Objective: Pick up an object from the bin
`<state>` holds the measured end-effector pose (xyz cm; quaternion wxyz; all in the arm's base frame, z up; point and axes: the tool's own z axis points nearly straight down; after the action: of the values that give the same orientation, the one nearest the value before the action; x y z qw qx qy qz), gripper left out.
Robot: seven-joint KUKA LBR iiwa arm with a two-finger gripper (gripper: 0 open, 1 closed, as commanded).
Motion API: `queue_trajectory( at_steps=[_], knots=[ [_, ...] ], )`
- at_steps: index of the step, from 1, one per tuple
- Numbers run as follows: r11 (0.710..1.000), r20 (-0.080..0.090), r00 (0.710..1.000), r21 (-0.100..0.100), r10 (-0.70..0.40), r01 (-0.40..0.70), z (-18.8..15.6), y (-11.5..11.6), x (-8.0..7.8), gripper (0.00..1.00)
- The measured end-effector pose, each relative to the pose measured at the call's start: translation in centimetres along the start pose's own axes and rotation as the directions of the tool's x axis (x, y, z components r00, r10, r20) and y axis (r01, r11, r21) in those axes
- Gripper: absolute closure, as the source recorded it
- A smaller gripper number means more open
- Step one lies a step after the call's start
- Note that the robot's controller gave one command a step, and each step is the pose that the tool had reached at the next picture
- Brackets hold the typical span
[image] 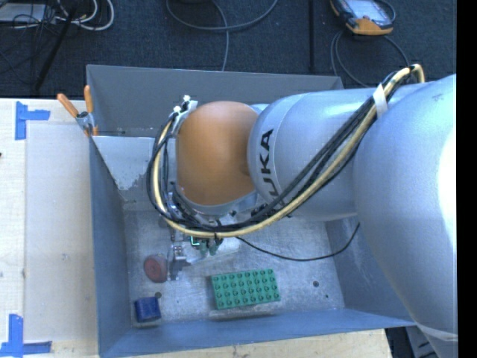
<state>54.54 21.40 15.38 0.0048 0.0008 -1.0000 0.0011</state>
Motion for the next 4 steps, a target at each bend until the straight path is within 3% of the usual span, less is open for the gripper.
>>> queue_trajectory(
  at_steps=[1,2,3,4],
  knots=[
    [0.989,0.014,0.989,-0.005,0.148,-0.148,6.8,1.6,1.6,0.0],
    [0.99,0.012,0.99,0.001,-0.141,0.141,5.4,-5.6,-3.0,0.0],
    [0.879,0.009,0.879,0.003,-0.477,0.477,4.6,-10.7,-6.7,0.0],
    [0.719,0.002,0.719,-0.008,-0.695,0.695,7.8,-10.6,-7.5,0.0]
  ],
)
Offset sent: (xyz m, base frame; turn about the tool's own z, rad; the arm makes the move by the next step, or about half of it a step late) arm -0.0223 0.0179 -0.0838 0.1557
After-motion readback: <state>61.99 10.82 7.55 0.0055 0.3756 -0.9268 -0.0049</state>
